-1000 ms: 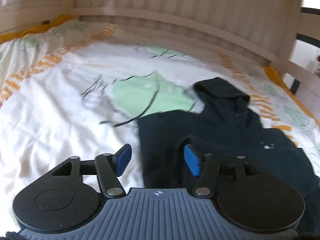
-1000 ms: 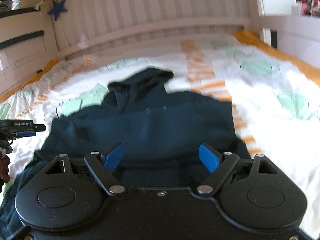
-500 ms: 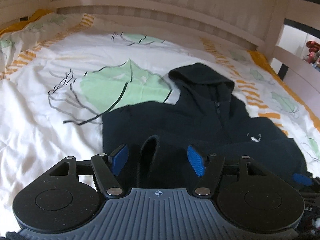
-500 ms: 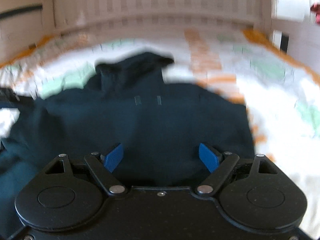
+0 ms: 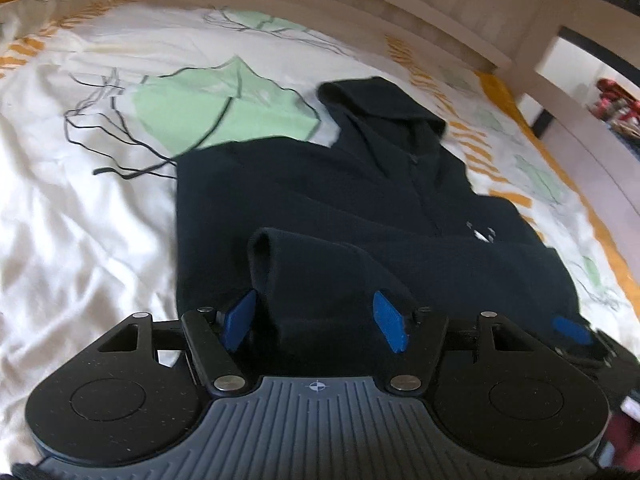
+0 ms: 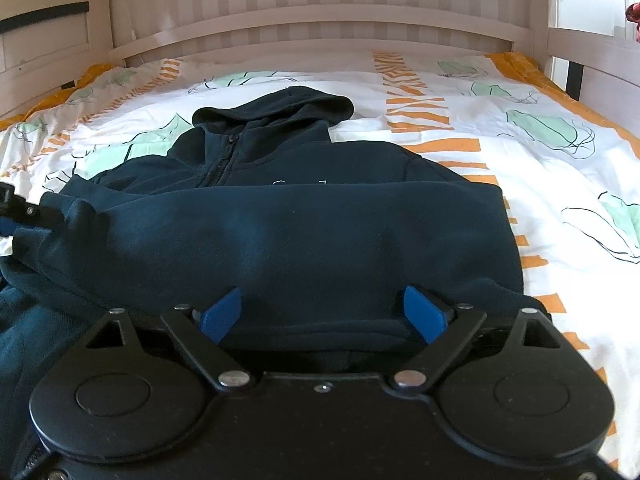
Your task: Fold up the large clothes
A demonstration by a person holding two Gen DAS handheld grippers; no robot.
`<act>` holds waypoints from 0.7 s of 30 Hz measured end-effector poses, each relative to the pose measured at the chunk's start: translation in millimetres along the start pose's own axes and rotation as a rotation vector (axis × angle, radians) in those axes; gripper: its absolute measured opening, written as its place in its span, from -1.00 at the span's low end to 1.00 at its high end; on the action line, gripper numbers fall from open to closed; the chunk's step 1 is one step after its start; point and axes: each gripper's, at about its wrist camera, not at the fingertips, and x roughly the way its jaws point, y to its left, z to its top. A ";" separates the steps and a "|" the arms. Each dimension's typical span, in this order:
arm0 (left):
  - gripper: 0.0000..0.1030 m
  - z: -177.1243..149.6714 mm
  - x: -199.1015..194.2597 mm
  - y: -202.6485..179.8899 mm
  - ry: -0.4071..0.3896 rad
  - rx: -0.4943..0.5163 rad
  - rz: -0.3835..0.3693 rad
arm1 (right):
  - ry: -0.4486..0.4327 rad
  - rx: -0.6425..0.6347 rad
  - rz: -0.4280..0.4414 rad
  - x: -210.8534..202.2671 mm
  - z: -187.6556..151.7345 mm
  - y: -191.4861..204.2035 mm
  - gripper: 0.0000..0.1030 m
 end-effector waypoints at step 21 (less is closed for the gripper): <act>-0.04 -16.0 -32.2 -0.5 -0.073 0.044 0.100 | 0.000 -0.020 -0.015 2.3 1.4 3.4 0.81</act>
